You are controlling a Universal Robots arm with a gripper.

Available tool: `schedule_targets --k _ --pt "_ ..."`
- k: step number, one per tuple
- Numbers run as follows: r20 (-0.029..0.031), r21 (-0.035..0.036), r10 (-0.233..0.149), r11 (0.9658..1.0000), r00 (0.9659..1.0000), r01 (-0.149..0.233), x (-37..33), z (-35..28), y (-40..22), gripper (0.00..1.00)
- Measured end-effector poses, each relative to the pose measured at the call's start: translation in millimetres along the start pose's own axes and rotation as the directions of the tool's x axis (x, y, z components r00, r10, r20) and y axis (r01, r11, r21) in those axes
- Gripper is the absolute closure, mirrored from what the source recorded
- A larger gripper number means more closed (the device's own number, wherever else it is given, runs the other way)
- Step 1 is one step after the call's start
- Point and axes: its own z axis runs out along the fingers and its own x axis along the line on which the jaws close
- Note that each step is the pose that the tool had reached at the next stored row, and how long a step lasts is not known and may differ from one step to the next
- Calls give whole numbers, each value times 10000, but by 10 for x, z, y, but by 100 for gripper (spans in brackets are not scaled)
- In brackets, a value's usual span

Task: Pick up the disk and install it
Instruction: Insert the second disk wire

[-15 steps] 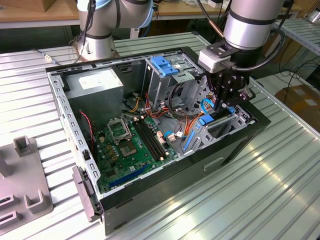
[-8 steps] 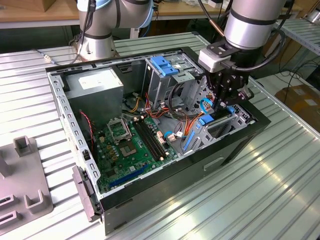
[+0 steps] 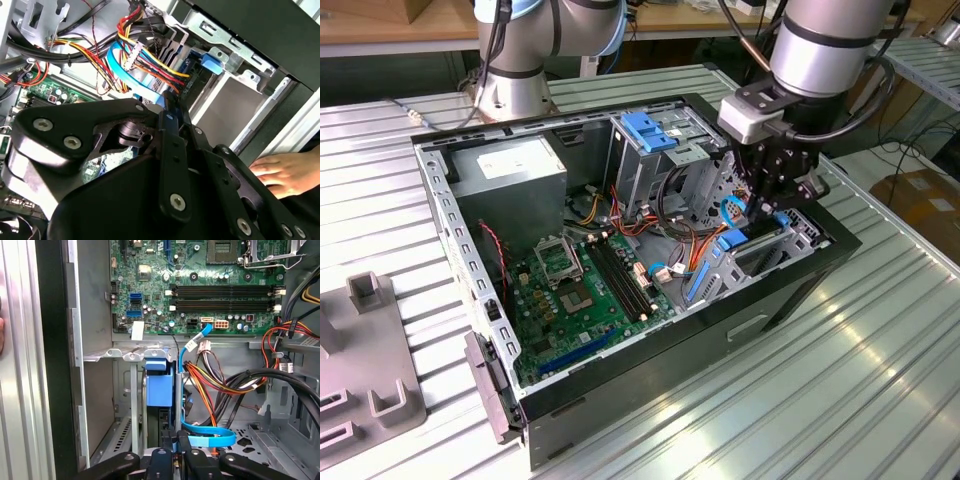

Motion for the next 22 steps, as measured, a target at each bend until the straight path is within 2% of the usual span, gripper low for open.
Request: schedule_targets --k 5,7,8,10,11,20,22 --pt "19 0 8 10000 10000 -8 58 -6 -3 84" --pt "72 -1 19 10000 10000 -19 89 -3 -2 84" --pt "120 -1 26 10000 9999 -26 93 -2 -2 84" --pt "318 -3 54 10000 9995 -54 94 1 -2 84" --pt "356 -3 60 10000 9993 -59 99 3 -2 84" --pt "378 -4 62 10000 9993 -62 116 18 0 84" --pt "410 -4 67 10000 9991 -67 118 26 1 84"
